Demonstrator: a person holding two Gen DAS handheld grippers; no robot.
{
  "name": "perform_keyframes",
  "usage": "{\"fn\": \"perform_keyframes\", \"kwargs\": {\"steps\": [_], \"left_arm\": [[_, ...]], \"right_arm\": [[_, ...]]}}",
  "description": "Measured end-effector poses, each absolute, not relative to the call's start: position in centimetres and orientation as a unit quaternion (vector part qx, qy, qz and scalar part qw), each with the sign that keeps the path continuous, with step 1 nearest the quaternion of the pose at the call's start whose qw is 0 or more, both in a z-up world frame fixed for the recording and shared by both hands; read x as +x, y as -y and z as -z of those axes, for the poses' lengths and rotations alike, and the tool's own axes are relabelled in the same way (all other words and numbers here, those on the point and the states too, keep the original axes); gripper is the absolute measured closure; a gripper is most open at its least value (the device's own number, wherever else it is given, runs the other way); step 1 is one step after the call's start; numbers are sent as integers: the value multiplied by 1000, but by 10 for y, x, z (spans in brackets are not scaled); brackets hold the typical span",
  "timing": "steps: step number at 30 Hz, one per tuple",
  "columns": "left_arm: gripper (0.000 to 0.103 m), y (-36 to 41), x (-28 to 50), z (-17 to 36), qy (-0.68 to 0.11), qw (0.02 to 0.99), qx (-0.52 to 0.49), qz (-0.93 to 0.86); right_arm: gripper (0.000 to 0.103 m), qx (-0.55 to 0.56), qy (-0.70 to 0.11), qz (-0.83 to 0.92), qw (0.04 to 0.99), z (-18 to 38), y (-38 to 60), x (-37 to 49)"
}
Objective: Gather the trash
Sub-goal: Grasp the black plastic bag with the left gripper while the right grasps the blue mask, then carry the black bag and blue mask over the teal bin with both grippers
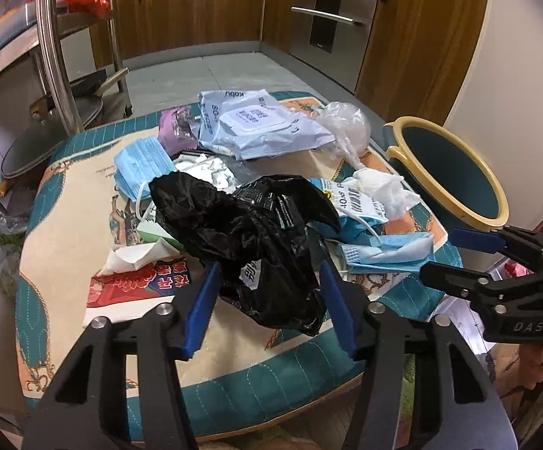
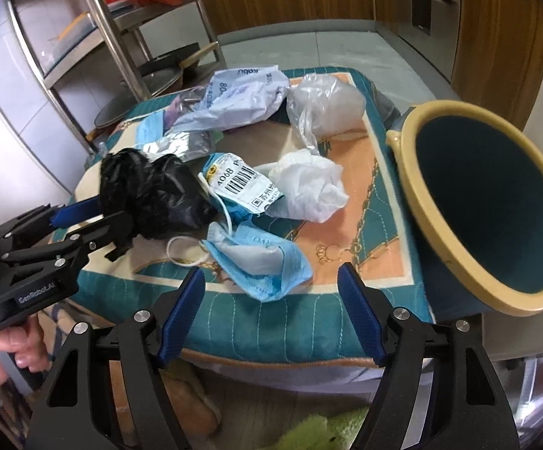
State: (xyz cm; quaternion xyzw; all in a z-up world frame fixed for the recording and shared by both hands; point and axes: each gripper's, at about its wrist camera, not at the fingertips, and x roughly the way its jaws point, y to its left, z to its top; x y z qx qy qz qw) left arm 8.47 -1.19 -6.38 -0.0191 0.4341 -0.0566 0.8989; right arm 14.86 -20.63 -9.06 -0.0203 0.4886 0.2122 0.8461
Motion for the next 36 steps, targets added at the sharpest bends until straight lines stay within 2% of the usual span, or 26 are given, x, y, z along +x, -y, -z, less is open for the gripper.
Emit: {"fn": "perform_keyframes", "kwargs": {"steps": [2,5,7,10,13,36], "left_arm": [[68,12,86,67,-441,895,-20,60],[79,12,88,72,-448,891,-17,63],[82,11,88,72,-445,893,-16,62],[88,10,85,69,-438,897,-13,60],[91,8,83,65,-431,900,-16,60],[94,-20,43,0,-275,958,-72,42]], "right_arm": [[31,-18,-495,-212,843,97,205,153],[44,-16,-508,-214,834,110,202,159],[57,-8,-518,-217,827,118,203,162],[70,0,-519,-221,826,120,205,160],[76,7,-513,-232,826,116,205,158],[79,72,-434,-278,854,59,218,143]]}}
